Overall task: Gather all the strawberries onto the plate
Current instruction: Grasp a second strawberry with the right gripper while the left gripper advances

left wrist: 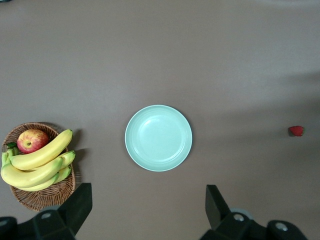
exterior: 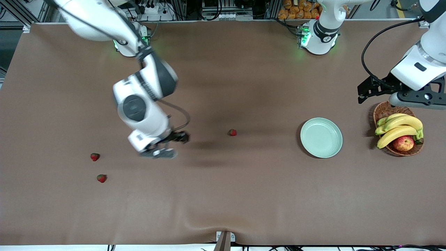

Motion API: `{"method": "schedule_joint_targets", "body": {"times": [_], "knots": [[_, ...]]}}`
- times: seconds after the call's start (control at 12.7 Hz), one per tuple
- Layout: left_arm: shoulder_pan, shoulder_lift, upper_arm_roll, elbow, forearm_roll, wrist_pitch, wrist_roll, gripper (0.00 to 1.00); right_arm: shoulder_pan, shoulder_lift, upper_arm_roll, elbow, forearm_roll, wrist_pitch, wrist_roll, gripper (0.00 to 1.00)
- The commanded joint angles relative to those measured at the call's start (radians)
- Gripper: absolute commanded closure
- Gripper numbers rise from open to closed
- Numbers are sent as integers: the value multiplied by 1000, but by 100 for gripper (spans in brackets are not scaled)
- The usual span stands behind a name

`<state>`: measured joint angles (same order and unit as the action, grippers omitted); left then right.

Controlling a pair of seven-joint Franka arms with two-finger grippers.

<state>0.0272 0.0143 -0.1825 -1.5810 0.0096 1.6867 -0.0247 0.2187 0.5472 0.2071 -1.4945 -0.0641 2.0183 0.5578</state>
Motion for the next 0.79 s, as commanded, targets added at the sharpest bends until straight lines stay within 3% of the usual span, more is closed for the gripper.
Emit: {"method": "schedule_joint_targets", "body": {"times": [0.0, 0.24, 0.39, 0.71], "knots": [[2, -7, -5, 12, -3, -1, -6, 0, -167, -7, 23, -35, -40, 7, -109, 0], [14, -7, -3, 10, -7, -5, -8, 0, -304, 29, 22, -26, -72, 49, -399, 0], [14, -7, -3, 10, -13, -7, -15, 0, -366, 78, 12, -24, -156, 135, -505, 0], [-48, 33, -40, 9, -5, 20, -243, 0, -406, 178, 3, -18, -232, 239, -628, 0]]}}
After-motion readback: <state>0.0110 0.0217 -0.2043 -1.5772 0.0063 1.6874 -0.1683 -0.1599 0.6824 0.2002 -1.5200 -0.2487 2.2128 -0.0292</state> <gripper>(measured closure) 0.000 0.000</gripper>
